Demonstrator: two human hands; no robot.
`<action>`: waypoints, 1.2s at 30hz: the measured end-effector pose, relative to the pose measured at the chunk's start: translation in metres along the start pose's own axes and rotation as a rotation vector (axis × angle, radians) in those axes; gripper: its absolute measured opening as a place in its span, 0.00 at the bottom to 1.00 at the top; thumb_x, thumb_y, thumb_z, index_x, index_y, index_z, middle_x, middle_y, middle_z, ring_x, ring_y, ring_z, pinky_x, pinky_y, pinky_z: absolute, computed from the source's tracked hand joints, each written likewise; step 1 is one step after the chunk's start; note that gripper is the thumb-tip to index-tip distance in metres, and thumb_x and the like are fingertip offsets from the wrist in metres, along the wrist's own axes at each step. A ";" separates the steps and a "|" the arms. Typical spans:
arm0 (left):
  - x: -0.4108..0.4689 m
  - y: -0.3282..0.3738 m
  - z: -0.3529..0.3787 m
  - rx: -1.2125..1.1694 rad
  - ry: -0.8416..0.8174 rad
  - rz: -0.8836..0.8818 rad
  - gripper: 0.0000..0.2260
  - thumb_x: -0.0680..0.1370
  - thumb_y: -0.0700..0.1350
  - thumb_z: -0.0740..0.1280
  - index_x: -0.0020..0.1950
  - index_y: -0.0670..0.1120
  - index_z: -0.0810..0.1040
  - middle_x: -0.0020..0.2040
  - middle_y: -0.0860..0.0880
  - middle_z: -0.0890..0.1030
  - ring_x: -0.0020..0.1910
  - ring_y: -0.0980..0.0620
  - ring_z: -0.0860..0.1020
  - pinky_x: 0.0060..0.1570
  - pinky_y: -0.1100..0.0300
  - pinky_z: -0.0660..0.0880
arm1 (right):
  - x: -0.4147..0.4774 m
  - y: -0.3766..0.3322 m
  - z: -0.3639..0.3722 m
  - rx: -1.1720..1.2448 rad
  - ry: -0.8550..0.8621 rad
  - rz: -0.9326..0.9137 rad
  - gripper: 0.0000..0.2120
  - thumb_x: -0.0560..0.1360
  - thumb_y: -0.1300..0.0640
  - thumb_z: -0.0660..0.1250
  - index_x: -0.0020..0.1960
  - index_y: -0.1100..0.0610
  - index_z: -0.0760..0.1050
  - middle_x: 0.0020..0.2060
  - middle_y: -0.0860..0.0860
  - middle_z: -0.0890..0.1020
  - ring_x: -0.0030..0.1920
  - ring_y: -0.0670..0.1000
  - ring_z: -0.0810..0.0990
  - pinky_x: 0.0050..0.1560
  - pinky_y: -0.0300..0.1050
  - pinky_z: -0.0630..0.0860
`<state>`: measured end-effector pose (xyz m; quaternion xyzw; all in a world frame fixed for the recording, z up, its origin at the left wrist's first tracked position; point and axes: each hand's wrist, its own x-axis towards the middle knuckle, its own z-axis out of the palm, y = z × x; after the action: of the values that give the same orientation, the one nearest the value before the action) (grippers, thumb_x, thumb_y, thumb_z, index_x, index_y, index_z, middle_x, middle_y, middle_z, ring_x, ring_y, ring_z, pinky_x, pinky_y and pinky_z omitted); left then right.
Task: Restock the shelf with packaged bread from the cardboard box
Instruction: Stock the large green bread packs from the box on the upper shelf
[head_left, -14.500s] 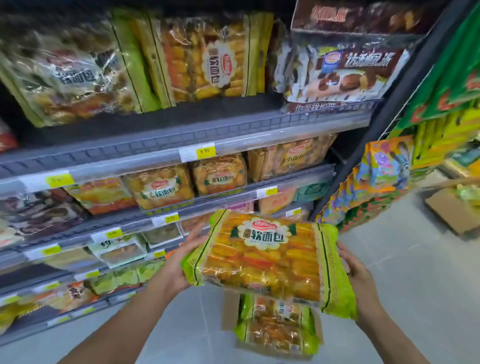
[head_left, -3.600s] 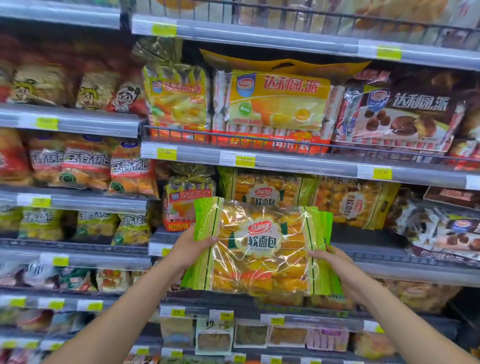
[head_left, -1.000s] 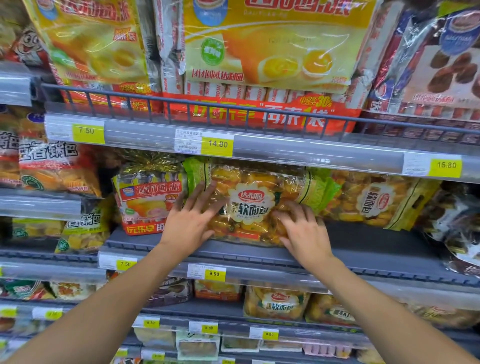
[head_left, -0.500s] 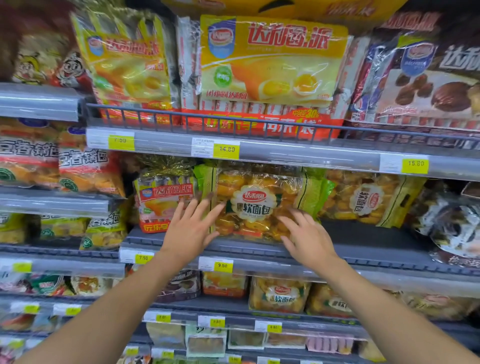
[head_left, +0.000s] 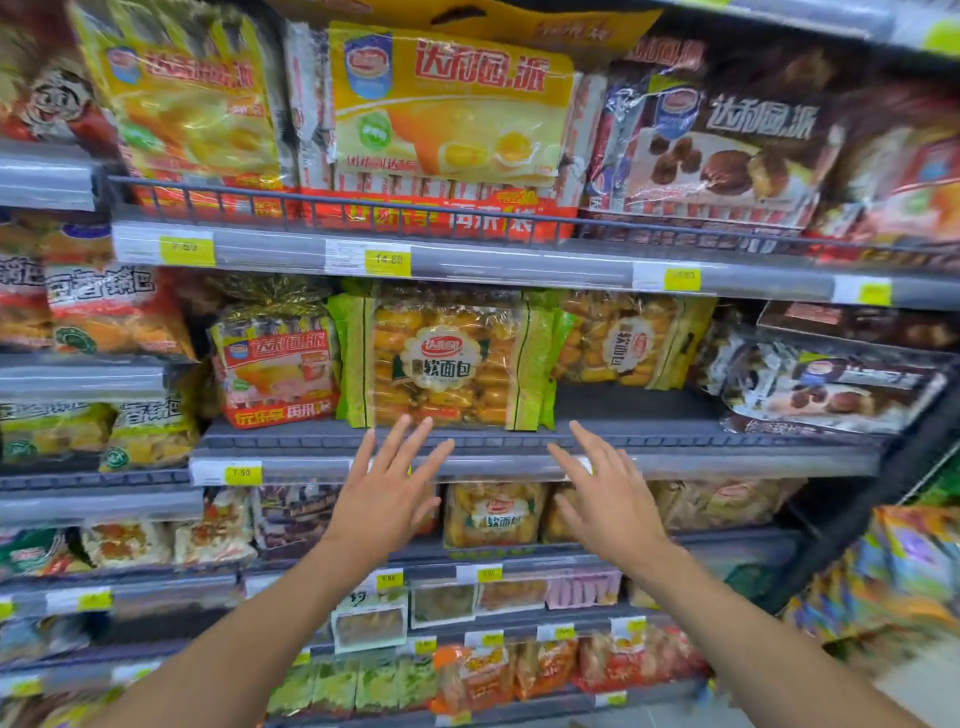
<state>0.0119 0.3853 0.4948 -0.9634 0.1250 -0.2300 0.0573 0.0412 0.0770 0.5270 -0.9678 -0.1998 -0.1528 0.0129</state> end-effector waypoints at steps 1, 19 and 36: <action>-0.002 0.011 0.003 -0.013 -0.010 0.012 0.34 0.78 0.60 0.67 0.81 0.54 0.59 0.82 0.46 0.57 0.80 0.41 0.55 0.74 0.35 0.60 | -0.010 0.007 0.002 -0.013 0.002 0.004 0.28 0.79 0.44 0.63 0.78 0.45 0.61 0.80 0.52 0.56 0.78 0.56 0.59 0.75 0.59 0.61; -0.010 0.253 0.066 -0.180 -0.321 0.245 0.35 0.75 0.61 0.69 0.79 0.54 0.63 0.81 0.46 0.60 0.80 0.42 0.58 0.74 0.35 0.59 | -0.224 0.184 0.061 0.019 -0.258 0.317 0.24 0.78 0.42 0.57 0.74 0.43 0.65 0.79 0.50 0.59 0.76 0.56 0.62 0.73 0.61 0.62; -0.055 0.440 0.158 -0.288 -0.683 0.116 0.30 0.81 0.60 0.54 0.81 0.54 0.52 0.82 0.45 0.54 0.80 0.40 0.56 0.75 0.36 0.56 | -0.372 0.334 0.181 0.173 -0.514 0.430 0.26 0.76 0.43 0.62 0.73 0.49 0.70 0.75 0.53 0.68 0.72 0.57 0.71 0.69 0.60 0.69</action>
<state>-0.0579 -0.0150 0.2568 -0.9741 0.1842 0.1280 -0.0275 -0.1012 -0.3572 0.2548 -0.9899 -0.0002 0.1196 0.0762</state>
